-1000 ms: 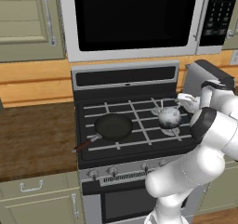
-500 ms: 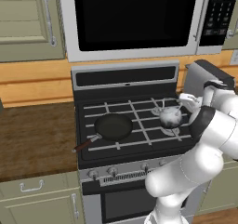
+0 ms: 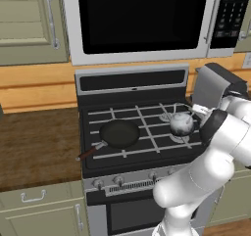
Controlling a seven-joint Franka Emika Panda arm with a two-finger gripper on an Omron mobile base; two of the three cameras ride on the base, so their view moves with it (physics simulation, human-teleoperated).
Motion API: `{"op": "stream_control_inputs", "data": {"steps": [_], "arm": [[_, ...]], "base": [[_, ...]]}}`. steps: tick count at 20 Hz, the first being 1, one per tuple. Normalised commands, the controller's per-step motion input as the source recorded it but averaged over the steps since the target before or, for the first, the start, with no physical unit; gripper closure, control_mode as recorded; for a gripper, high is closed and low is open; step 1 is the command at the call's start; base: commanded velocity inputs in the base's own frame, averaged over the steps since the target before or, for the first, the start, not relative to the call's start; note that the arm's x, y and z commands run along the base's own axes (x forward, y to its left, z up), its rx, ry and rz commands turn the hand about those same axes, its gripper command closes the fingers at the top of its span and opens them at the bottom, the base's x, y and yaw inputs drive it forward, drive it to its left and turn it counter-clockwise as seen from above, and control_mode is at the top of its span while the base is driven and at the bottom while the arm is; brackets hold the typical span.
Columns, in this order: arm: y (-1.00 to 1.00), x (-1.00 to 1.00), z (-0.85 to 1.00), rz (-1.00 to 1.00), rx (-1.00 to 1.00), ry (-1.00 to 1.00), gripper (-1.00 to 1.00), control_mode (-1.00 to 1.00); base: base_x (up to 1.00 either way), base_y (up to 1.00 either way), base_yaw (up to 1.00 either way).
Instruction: Pick the kettle from the counter and place it on a stove burner. Then turn the burner on.
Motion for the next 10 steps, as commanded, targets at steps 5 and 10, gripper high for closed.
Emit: {"op": "stream_control_inputs", "data": {"steps": [5, 10], "arm": [[0.0, 0.0, -0.34, 0.0, 0.01, -0.1, 1.0, -1.0], [0.0, 0.0, -0.16, 0.0, 0.0, -0.01, 1.0, -1.0]], "base": [[0.0, 0.0, 0.0], [0.0, 0.0, 0.0]]}}
